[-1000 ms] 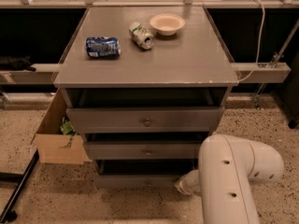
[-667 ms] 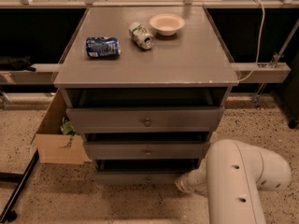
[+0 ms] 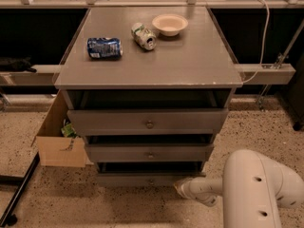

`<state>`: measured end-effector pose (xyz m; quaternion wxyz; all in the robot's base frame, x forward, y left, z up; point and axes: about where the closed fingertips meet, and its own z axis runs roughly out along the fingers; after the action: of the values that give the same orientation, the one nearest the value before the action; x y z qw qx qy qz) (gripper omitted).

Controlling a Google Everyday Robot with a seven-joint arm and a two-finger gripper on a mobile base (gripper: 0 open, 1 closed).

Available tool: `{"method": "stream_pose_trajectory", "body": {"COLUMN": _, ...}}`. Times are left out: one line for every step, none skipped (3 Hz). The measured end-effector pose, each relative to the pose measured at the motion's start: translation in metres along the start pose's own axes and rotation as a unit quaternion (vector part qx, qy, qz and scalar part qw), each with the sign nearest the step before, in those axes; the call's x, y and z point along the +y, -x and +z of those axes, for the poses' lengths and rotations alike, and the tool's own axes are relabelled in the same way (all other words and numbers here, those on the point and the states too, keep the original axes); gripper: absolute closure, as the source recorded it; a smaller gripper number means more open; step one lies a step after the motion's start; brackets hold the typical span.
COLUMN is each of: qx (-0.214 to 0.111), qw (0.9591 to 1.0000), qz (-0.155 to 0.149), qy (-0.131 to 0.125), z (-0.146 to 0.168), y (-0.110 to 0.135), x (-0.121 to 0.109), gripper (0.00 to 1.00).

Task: Close bottom drawer

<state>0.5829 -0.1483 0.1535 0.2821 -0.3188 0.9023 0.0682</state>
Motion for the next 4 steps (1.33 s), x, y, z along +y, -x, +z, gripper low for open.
{"method": "stream_pose_trajectory", "body": {"qx": 0.0, "qw": 1.0, "qz": 0.0, "qy": 0.0, "z": 0.0, "y": 0.0, "x": 0.0, "gripper": 1.0}}
{"method": "stream_pose_trajectory", "body": {"qx": 0.004, "qw": 1.0, "qz": -0.006, "qy": 0.002, "z": 0.015, "y": 0.036, "x": 0.0, "gripper": 1.0}}
{"method": "stream_pose_trajectory", "body": {"qx": 0.004, "qw": 1.0, "qz": -0.006, "qy": 0.002, "z": 0.015, "y": 0.036, "x": 0.0, "gripper": 1.0}}
{"method": "stream_pose_trajectory", "body": {"qx": 0.011, "qw": 0.9998, "qz": -0.016, "qy": -0.005, "z": 0.003, "y": 0.029, "x": -0.004, "gripper": 1.0}}
